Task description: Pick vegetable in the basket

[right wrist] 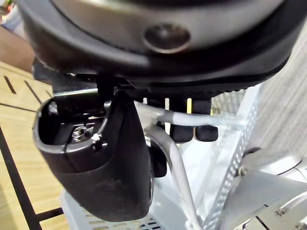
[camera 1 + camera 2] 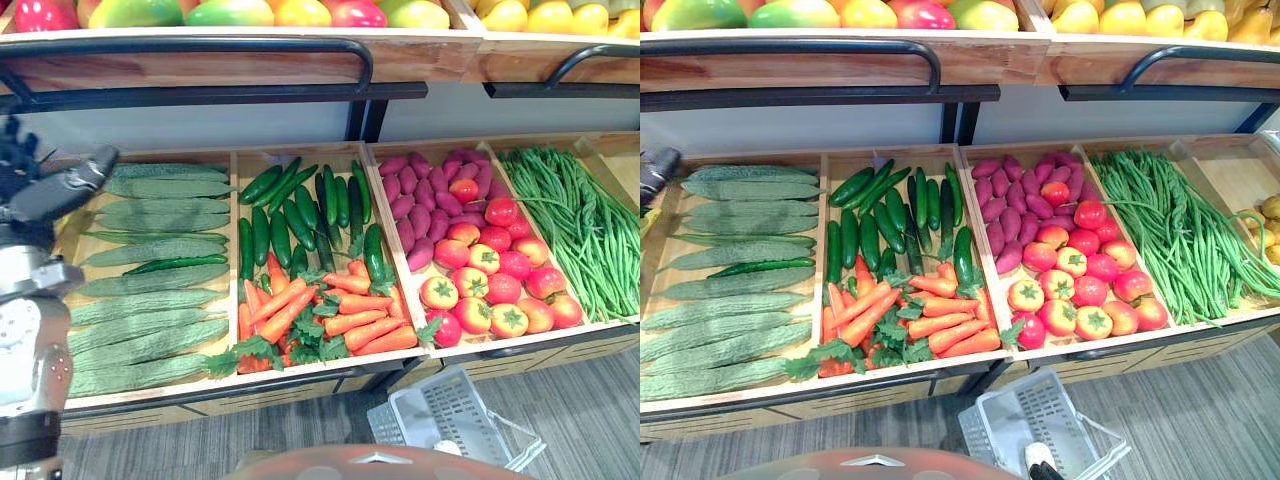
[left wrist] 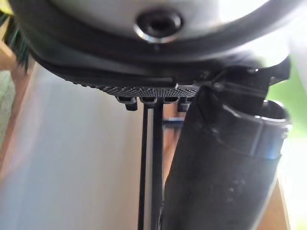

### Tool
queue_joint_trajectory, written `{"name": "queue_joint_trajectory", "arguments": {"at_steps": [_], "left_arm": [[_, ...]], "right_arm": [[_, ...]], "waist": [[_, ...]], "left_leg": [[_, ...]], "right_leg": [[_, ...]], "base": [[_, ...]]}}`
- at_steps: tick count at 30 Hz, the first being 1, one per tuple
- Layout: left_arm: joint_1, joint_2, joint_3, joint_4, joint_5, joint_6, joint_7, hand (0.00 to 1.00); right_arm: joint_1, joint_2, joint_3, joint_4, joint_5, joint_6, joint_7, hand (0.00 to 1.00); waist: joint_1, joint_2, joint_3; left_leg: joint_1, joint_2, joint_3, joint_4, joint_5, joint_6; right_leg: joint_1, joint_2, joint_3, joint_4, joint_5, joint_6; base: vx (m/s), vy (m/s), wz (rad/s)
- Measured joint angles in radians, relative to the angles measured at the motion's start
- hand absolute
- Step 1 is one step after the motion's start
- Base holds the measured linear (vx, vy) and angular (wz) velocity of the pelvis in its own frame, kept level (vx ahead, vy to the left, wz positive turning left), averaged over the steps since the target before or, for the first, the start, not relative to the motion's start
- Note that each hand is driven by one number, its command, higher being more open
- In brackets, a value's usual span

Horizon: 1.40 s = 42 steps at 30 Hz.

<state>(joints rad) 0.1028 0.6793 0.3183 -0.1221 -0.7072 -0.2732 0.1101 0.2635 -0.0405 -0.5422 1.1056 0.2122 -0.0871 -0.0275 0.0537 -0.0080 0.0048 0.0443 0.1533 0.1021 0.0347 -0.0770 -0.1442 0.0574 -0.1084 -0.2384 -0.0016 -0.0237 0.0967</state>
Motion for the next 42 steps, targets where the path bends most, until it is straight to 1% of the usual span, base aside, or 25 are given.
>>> {"name": "queue_joint_trajectory", "arguments": {"at_steps": [2,3,4,6,7,10,16,22,24,29,32,36,37,38,40,42], "left_arm": [[0.042,-0.008,-0.052,-0.039,-0.001,0.007,-0.066,1.00],[0.065,-0.004,-0.104,-0.055,0.001,0.022,-0.109,1.00],[0.098,-0.004,-0.180,-0.077,0.002,0.049,-0.157,1.00],[0.162,-0.008,-0.301,-0.101,0.003,0.094,-0.227,1.00],[0.188,-0.016,-0.344,-0.109,0.003,0.117,-0.247,1.00],[0.249,-0.058,-0.437,-0.110,0.004,0.186,-0.289,1.00],[0.311,-0.067,-0.505,-0.110,0.003,0.209,-0.298,1.00],[0.379,-0.125,-0.536,-0.110,0.012,0.228,-0.299,1.00],[0.380,-0.139,-0.538,-0.110,0.015,0.235,-0.298,1.00],[0.379,-0.195,-0.520,-0.111,0.118,0.235,-0.282,1.00],[0.378,-0.245,-0.464,-0.134,0.234,0.232,-0.252,1.00],[0.374,-0.282,-0.392,-0.183,0.383,0.216,-0.212,1.00],[0.372,-0.295,-0.369,-0.202,0.423,0.210,-0.206,1.00],[0.369,-0.318,-0.343,-0.224,0.452,0.205,-0.203,1.00],[0.363,-0.344,-0.312,-0.253,0.488,0.186,-0.194,1.00],[0.352,-0.354,-0.291,-0.281,0.527,0.180,-0.182,1.00]], "right_arm": [[0.000,-0.007,0.000,-0.001,-0.001,0.000,0.000,0.00],[-0.002,-0.014,0.001,-0.001,-0.001,0.002,0.000,0.00],[-0.006,-0.023,0.002,-0.001,-0.001,0.002,0.000,0.00],[-0.020,-0.037,0.003,-0.003,-0.004,0.002,0.002,0.00],[-0.028,-0.042,0.004,-0.003,-0.005,0.001,0.002,0.00],[-0.034,-0.048,0.004,0.000,-0.009,0.011,0.001,0.00],[-0.035,-0.048,0.024,0.021,-0.009,0.012,0.001,0.00],[-0.044,-0.054,0.055,0.022,-0.022,0.009,0.012,0.00],[-0.045,-0.057,0.056,0.030,-0.022,0.007,0.013,0.00],[-0.047,-0.066,0.063,0.036,-0.021,0.006,0.014,0.00],[-0.049,-0.067,0.063,0.036,-0.020,0.005,0.013,0.00],[-0.049,-0.066,0.064,0.034,-0.019,0.004,0.013,0.00],[-0.049,-0.066,0.064,0.035,-0.020,0.001,0.013,0.00],[-0.049,-0.064,0.065,0.035,-0.020,-0.003,0.013,0.00],[-0.049,-0.061,0.066,0.035,-0.020,-0.008,0.014,0.00],[-0.049,-0.059,0.066,0.035,-0.020,-0.010,0.015,0.00]], "waist": [[-0.002,0.007,-0.006],[-0.006,0.014,-0.010],[-0.013,0.024,-0.017],[-0.039,0.033,-0.025],[-0.052,0.039,-0.026],[-0.087,0.043,-0.025],[-0.088,0.027,-0.016],[-0.090,0.022,-0.015],[-0.092,0.021,-0.013],[-0.102,0.022,-0.011],[-0.111,0.023,-0.009],[-0.111,0.024,-0.008],[-0.111,0.019,-0.005],[-0.109,0.024,-0.004],[-0.108,0.020,0.002],[-0.108,0.019,0.005]], "left_leg": [[0.007,-0.001,0.002,-0.001,0.002,0.003],[0.011,-0.002,0.004,-0.002,0.002,0.004],[0.015,-0.004,0.013,-0.004,0.002,0.005],[0.018,-0.005,0.031,-0.005,0.001,0.008],[0.018,-0.004,0.039,-0.006,0.000,0.009],[0.027,0.001,0.056,-0.013,0.000,0.009],[0.051,0.001,0.072,-0.028,-0.001,0.008],[0.054,0.000,0.087,-0.020,-0.014,0.008],[0.054,0.000,0.088,-0.020,-0.015,0.008],[0.069,0.004,0.094,-0.018,-0.022,0.010],[0.068,0.003,0.093,-0.015,-0.023,0.011],[0.068,0.002,0.093,-0.015,-0.023,0.011],[0.064,0.002,0.093,-0.016,-0.024,0.010],[0.064,0.002,0.093,-0.016,-0.024,0.009],[0.064,-0.001,0.093,-0.015,-0.025,0.009],[0.062,-0.001,0.094,-0.012,-0.028,0.008]], "right_leg": [[0.003,-0.002,0.001,-0.001,0.004,-0.001],[0.004,-0.004,0.002,-0.002,0.007,-0.002],[0.004,-0.005,0.005,-0.006,0.011,-0.001],[0.004,-0.006,0.020,-0.022,0.025,-0.001],[-0.002,-0.008,0.027,-0.026,0.029,-0.001],[-0.003,-0.002,0.043,-0.040,0.038,-0.003],[0.005,0.000,0.052,-0.048,0.040,-0.001],[0.007,-0.003,0.064,-0.052,0.041,0.001],[0.008,-0.003,0.065,-0.052,0.041,0.002],[0.019,-0.005,0.077,-0.051,0.041,0.004],[0.018,-0.007,0.077,-0.051,0.042,0.005],[0.018,-0.007,0.077,-0.051,0.042,0.006],[0.017,-0.006,0.080,-0.051,0.041,0.007],[0.017,-0.006,0.081,-0.050,0.041,0.008],[0.017,-0.005,0.083,-0.050,0.040,0.008],[0.018,0.002,0.083,-0.050,0.040,0.009]], "base": [[-0.02,0.022,-0.05],[-0.02,0.019,-0.11],[-0.03,0.026,-0.16],[-0.04,0.035,-0.28],[-0.03,0.036,-0.29],[-0.01,0.015,-0.21],[0.01,0.003,-0.06],[0.02,0.023,-0.05],[0.01,0.011,-0.03],[-0.01,0.012,-0.06],[-0.01,0.006,0.00],[0.00,0.000,0.00],[0.00,0.000,0.00],[0.00,0.000,0.00],[0.00,0.000,0.00],[0.00,0.000,0.00]]}}
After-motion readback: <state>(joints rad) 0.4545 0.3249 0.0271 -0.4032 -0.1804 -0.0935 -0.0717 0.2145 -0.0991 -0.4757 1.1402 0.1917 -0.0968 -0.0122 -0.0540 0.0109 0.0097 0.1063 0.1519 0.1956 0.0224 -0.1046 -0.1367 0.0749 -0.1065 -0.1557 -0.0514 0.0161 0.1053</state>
